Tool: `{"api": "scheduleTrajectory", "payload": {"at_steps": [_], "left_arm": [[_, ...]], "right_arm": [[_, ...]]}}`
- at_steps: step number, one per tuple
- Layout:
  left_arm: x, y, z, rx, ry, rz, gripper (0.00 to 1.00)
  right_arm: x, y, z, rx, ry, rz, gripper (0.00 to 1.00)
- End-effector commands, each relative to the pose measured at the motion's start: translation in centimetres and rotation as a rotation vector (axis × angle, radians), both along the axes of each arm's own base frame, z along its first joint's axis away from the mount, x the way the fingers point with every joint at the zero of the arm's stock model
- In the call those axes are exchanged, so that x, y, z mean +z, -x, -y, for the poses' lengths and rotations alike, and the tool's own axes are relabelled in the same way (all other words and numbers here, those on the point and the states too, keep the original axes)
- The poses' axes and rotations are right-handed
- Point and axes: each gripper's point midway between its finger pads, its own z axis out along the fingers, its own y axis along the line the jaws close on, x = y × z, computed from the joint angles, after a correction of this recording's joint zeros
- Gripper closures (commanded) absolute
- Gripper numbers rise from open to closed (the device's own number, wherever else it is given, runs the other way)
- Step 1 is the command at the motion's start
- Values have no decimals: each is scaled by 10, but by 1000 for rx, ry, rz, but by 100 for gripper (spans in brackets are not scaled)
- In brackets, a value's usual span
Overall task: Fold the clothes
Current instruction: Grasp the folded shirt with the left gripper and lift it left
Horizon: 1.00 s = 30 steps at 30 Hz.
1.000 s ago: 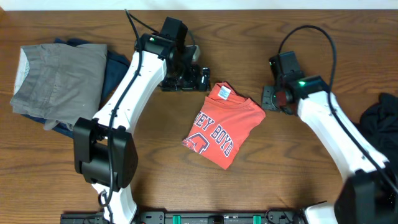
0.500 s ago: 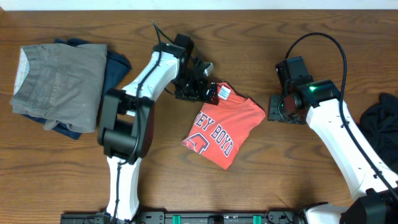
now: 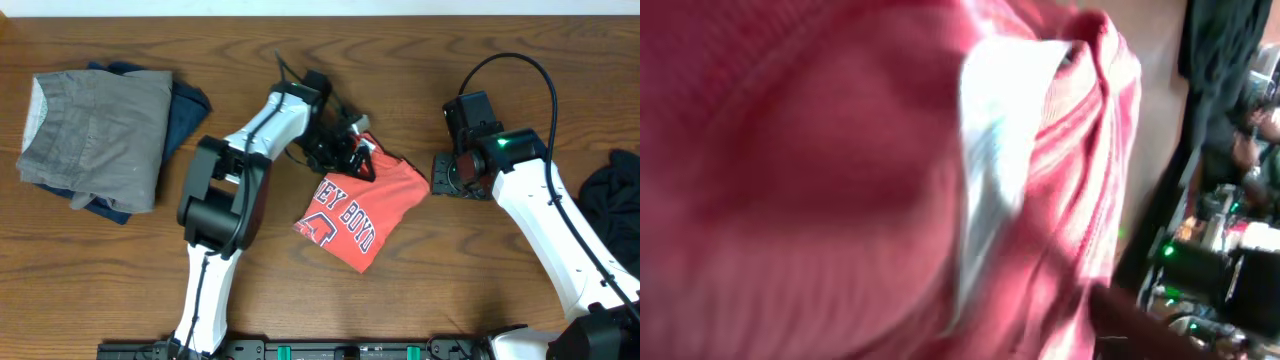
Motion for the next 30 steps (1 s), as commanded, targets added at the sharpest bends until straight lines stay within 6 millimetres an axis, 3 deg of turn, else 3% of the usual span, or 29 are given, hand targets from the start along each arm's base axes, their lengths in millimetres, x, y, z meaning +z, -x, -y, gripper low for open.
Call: {"api": "scheduleTrajectory", "payload": {"at_steps": [1,2,8,13,18,24,27,30], "left_arm": [[-8,8,6,-24,16,-18,78],[-8,7,7,-20,16,-19,93],[6,-14,-7,32,22,17,94],[48,-61,-50,148,-65,182,94],[131,-110,-117,355,-91,400,94],[219,-142,-218,649,-88,614,94],[240,-146,-268,780,-98,655,94],[244,-147,-316,898,-120,651,94]], "right_arm": [[10,-4,2,-7,-1,30,47],[10,-4,3,-7,-1,30,47],[10,-2,3,-7,1,22,48],[9,-1,4,-7,4,15,48],[9,-1,5,-9,10,17,49],[9,3,11,-24,35,3,49],[8,4,13,-31,37,-4,50],[8,4,17,-41,38,-5,49]]}}
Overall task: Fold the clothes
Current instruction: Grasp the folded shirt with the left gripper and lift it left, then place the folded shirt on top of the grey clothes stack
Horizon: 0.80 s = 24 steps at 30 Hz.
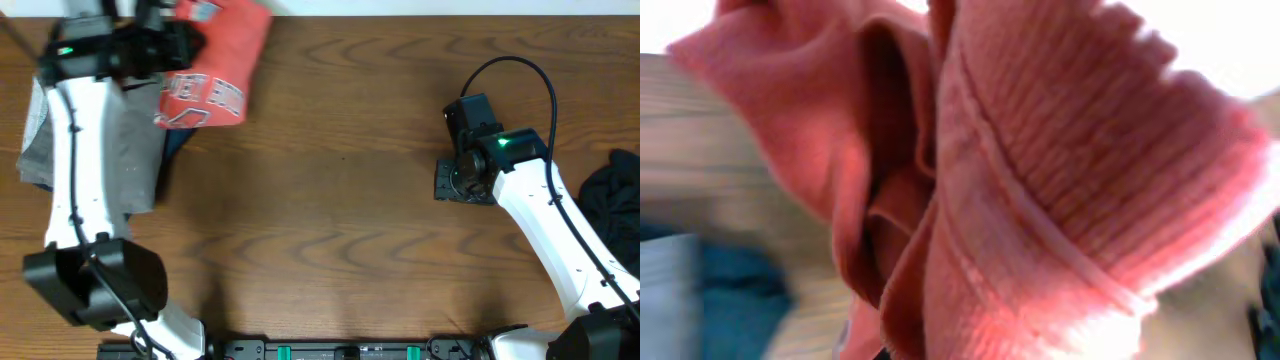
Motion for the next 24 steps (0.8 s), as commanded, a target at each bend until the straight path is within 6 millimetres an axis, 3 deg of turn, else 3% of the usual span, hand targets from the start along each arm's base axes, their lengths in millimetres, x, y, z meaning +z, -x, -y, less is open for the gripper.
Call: {"api": "scheduleTrajectory", "payload": {"at_steps": [1,10,17,21,22,23,24], "left_arm": [[-3,-1,-47,130,35,-25,94],[-6,18,-153,353,39,-26,94],[-25,30,-201,451,55,-62,94],[-41,32,-217,481,69,-93,93],[-45,33,-221,487,72,-100,83],[-49,33,-223,492,76,-108,53],[-52,33,-225,496,78,-112,3]], "right_arm": [[10,-6,10,-34,11,37,49],[10,-5,17,-55,14,26,50],[10,-5,18,-60,14,25,50],[10,-5,18,-61,14,27,49],[10,-5,18,-61,14,26,49],[10,-5,18,-61,14,26,49],[10,-5,18,-61,14,25,50]]}}
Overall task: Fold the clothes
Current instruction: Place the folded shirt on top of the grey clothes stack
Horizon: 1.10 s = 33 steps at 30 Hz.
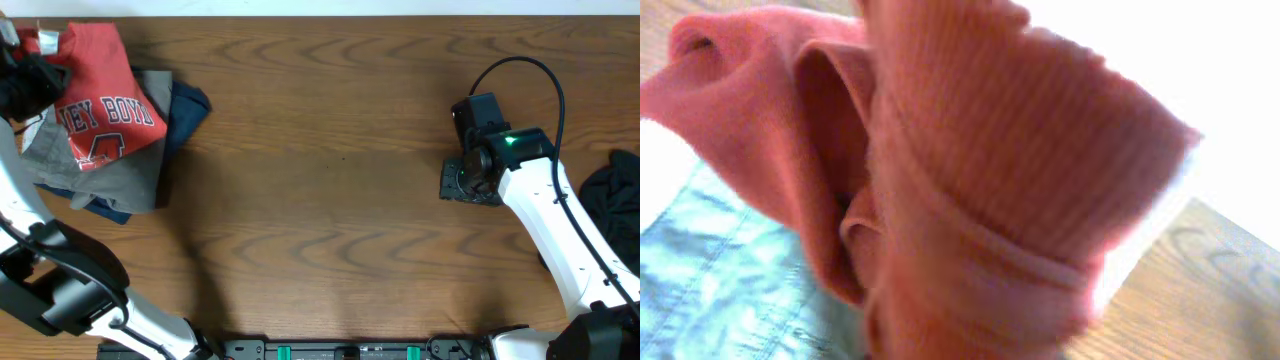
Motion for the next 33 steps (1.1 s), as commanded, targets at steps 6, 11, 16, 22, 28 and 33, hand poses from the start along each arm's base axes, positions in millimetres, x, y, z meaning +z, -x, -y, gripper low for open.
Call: {"api": "scheduleTrajectory", "payload": {"at_steps": [6,11,16,22,28,33], "left_arm": [[-30,21,-56,278,3,-129,2],[-38,57,-96,531,-5,-223,2],[-33,52,-90,501,54,-184,2],[-25,16,-33,293,120,-126,2],[-39,-15,67,57,-9,-223,2],[-53,-17,166,-163,-117,-321,2]], "right_arm": [[10,-5,9,-31,8,33,49],[10,-4,9,-32,9,29,49],[10,-7,9,-51,3,42,48],[12,-21,-2,-67,-60,97,33],[25,-54,-41,-10,-268,221,18],[38,-76,-52,13,-320,319,1]]}}
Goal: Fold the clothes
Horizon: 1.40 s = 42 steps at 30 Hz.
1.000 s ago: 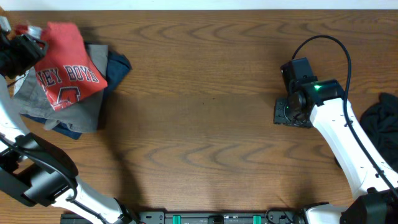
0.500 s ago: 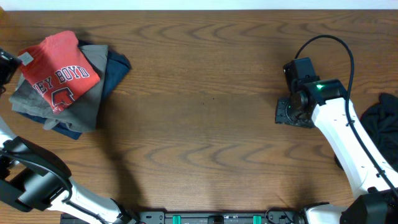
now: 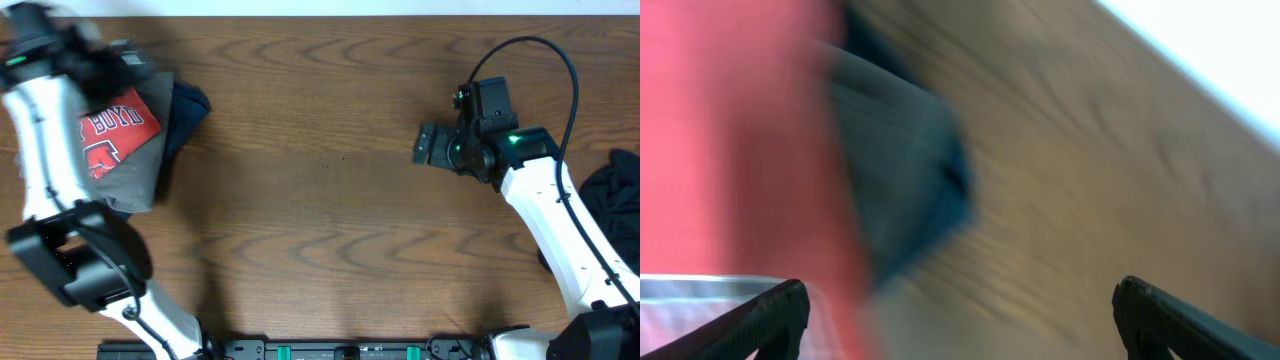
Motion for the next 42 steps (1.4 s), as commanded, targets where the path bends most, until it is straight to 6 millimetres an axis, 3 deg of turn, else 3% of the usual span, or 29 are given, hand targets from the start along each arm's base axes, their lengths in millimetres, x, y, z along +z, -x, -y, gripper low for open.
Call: {"api": "scheduleTrajectory", "payload": {"at_steps": [1,5,9,16,18,22,27,30,33,38,42], "left_arm": [[-9,10,49,-141,-90,-68,2],[-24,48,106,-268,-113,-235,2],[-32,99,135,-351,-103,-430,2],[-24,178,137,-391,-83,-751,2],[-21,185,136,-397,-80,-773,2],[-14,201,136,-405,-85,-763,2],[-3,247,138,-434,-98,-752,2],[0,276,140,-446,-112,-671,2],[7,290,142,-458,-125,-474,2],[44,281,132,-399,-206,36,2],[78,275,107,-264,-319,356,2]], "right_arm": [[14,-8,-9,18,-57,47,1],[13,-6,-8,22,-53,40,1],[0,17,-4,19,-32,-65,1],[-21,98,14,10,41,-409,1],[-22,115,17,10,56,-477,1],[-14,146,24,14,78,-575,1],[12,171,20,39,58,-529,1],[37,179,18,-13,52,-379,1],[72,176,33,-114,113,-82,1],[143,176,58,-186,95,428,1],[161,186,82,-252,86,561,1]]}}
